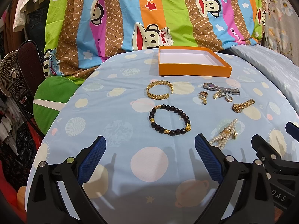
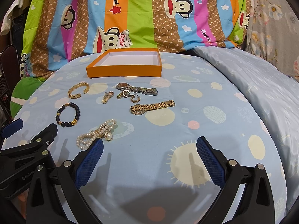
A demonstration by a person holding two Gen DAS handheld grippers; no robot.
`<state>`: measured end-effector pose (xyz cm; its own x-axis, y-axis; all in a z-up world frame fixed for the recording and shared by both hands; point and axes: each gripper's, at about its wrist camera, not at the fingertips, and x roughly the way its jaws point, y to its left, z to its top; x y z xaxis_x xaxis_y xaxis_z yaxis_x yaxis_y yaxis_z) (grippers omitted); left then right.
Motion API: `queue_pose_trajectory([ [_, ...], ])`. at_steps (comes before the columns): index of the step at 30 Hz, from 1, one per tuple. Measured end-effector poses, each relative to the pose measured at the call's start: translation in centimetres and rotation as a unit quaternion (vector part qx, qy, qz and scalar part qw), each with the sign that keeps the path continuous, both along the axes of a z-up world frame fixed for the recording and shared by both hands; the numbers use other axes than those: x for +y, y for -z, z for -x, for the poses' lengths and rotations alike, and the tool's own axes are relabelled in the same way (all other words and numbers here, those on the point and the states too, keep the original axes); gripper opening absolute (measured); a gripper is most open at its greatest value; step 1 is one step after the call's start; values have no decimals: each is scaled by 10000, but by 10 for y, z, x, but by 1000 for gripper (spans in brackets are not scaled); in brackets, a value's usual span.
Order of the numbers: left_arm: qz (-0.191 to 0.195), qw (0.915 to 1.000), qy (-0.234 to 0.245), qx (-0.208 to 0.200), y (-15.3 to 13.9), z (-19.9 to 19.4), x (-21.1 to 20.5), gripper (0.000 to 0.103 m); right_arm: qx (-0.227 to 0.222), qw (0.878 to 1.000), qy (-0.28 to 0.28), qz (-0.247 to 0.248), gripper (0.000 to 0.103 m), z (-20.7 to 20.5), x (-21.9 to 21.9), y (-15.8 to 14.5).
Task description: Organize jewelry
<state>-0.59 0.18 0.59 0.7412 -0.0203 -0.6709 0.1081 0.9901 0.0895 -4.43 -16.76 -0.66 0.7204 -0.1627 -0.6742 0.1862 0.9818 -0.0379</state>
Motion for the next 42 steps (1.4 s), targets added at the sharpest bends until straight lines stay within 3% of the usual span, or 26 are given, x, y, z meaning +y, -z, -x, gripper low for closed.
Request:
queue_pose_trajectory([
  [27, 11, 10000, 9, 12, 0, 0, 0, 94, 2, 10000, -5, -18, 98, 0, 0, 0],
  [37, 196, 9998, 69, 42, -1, -1, 3, 96, 6, 9999, -37, -131, 98, -1, -1, 0],
  [42, 578, 9982, 3, 146, -1, -2, 21, 98, 0, 9999, -40, -149, 98, -1, -1, 0],
])
